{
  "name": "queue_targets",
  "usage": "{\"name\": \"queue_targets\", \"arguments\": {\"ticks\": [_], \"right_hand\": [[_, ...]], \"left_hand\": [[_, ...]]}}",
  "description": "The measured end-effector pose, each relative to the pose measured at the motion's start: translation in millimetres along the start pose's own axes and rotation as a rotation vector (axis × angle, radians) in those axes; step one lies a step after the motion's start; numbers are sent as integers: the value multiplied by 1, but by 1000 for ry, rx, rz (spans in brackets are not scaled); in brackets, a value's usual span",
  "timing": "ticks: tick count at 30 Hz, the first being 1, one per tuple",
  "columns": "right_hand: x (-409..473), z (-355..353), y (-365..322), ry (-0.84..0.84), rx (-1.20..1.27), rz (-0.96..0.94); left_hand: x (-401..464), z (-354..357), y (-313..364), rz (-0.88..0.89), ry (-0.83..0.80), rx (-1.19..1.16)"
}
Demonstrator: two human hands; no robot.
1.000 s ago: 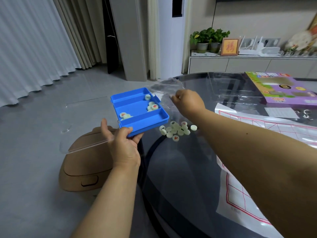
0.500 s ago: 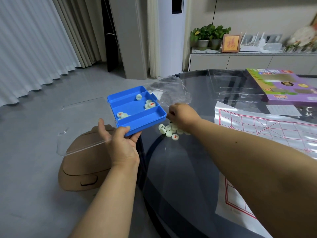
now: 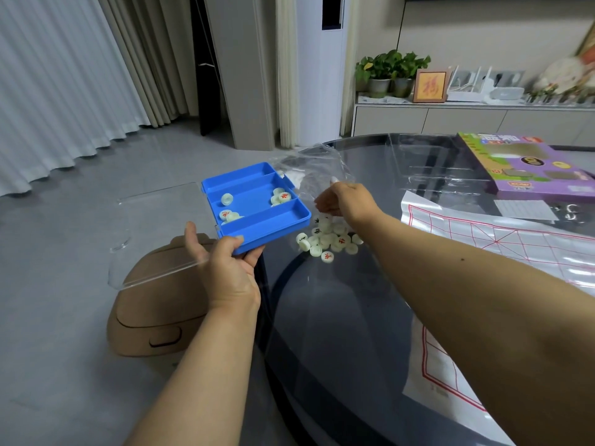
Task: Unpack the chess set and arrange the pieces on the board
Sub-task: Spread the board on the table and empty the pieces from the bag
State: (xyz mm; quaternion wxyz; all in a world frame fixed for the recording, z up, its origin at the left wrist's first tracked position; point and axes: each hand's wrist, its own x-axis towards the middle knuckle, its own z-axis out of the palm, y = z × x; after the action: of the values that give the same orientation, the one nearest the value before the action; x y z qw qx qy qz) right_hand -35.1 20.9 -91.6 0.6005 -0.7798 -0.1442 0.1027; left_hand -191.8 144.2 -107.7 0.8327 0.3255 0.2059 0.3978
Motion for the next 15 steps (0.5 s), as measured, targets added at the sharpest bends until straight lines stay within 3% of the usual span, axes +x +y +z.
{"name": "queue_targets", "arguments": {"ticks": [7, 15], "right_hand": [[-1, -7, -4, -8, 3, 24], [-7, -13, -2, -56, -464, -97]], "left_hand": [[-3, 1, 1, -18, -22, 12], [-2, 0, 2, -29, -12, 5]]}}
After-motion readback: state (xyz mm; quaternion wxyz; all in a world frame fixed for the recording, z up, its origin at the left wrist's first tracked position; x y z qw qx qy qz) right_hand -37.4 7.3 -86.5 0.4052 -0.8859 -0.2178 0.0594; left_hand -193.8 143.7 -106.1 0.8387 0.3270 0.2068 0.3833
